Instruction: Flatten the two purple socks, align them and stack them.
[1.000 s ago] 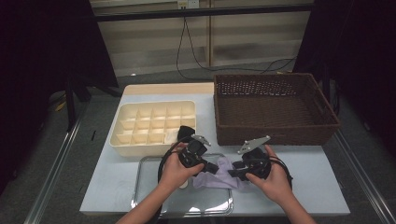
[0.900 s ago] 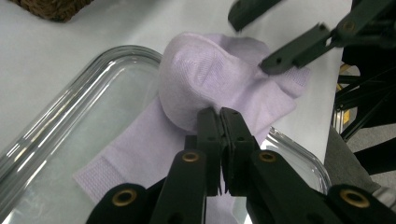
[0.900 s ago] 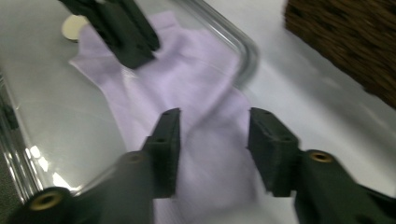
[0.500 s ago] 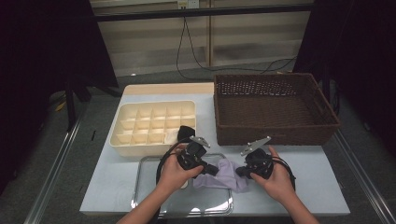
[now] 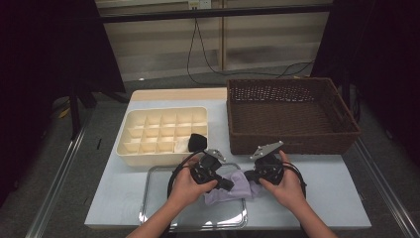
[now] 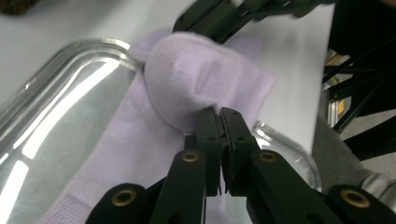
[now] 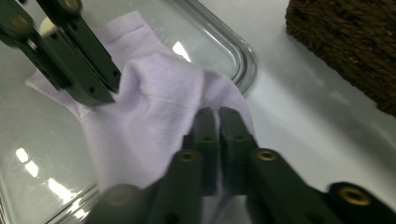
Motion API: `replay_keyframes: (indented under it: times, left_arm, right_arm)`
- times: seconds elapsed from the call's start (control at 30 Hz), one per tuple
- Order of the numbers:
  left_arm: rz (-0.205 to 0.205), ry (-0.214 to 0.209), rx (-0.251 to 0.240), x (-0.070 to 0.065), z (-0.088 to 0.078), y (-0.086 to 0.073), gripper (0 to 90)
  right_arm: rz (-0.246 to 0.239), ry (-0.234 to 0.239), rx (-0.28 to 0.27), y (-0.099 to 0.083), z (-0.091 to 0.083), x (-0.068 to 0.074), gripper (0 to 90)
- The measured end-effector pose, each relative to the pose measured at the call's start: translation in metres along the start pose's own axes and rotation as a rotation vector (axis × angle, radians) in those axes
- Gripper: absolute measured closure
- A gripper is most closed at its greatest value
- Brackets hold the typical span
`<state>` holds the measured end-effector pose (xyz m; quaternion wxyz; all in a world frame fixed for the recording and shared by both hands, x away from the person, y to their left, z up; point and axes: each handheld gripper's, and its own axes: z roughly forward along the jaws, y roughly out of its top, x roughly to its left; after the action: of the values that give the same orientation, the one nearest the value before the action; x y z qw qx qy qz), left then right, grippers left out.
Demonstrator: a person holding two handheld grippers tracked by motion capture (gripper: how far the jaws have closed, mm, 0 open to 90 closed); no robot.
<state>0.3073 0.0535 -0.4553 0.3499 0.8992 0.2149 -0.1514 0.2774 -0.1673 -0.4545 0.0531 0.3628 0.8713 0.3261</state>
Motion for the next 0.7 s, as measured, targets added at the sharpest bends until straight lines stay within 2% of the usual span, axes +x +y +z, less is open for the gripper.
replay_keyframes:
  times: [0.03, 0.1, 0.17, 0.2, 0.27, 0.3, 0.33, 0.4, 0.47, 0.53, 0.57, 0.67, 0.7]
  left_arm:
    - [-0.012, 0.013, 0.006, 0.0, 0.0, 0.0, 87.3]
    - [-0.016, 0.012, -0.002, 0.001, 0.001, 0.0, 87.2]
    - [-0.012, 0.011, -0.001, 0.001, 0.002, 0.0, 87.1]
    - [-0.011, 0.017, 0.012, 0.001, 0.001, 0.001, 87.1]
    - [-0.012, 0.025, 0.004, 0.001, 0.003, 0.0, 87.0]
    - [-0.008, 0.018, 0.018, 0.002, 0.002, 0.0, 86.8]
    - [-0.022, 0.022, 0.004, 0.001, 0.003, 0.0, 86.7]
    - [-0.026, 0.025, 0.001, 0.001, 0.003, 0.0, 86.5]
    - [-0.011, 0.027, 0.004, 0.002, 0.003, 0.0, 86.1]
    - [-0.025, 0.031, 0.004, 0.002, 0.003, 0.0, 85.8]
    - [-0.027, 0.034, -0.004, 0.002, 0.005, 0.0, 85.7]
    - [-0.012, 0.033, 0.003, 0.002, 0.006, 0.0, 84.8]
    - [-0.02, 0.039, 0.0, 0.001, 0.008, 0.0, 84.6]
  right_arm:
    - [0.018, -0.002, 0.003, 0.0, -0.001, 0.0, 75.7]
    - [0.021, -0.005, -0.005, -0.001, -0.005, -0.001, 73.3]
    - [0.035, -0.002, -0.016, -0.002, -0.009, 0.0, 66.1]
    - [0.033, -0.005, -0.012, -0.001, -0.012, 0.001, 65.0]
    - [0.027, -0.003, -0.024, 0.0, -0.014, 0.003, 60.7]
    - [0.031, -0.003, -0.015, 0.001, -0.015, 0.005, 60.1]
    - [0.029, -0.009, -0.01, 0.002, -0.016, 0.007, 59.1]
    - [0.019, -0.008, -0.02, 0.004, -0.019, 0.008, 58.4]
    - [0.014, -0.013, -0.024, 0.005, -0.021, 0.009, 57.2]
    - [0.02, -0.017, -0.022, 0.006, -0.023, 0.01, 55.6]
    - [0.029, -0.01, -0.018, 0.006, -0.024, 0.011, 54.9]
    - [0.007, -0.003, -0.006, 0.005, -0.021, 0.014, 53.1]
    - [0.013, 0.007, -0.001, 0.005, -0.018, 0.015, 53.2]
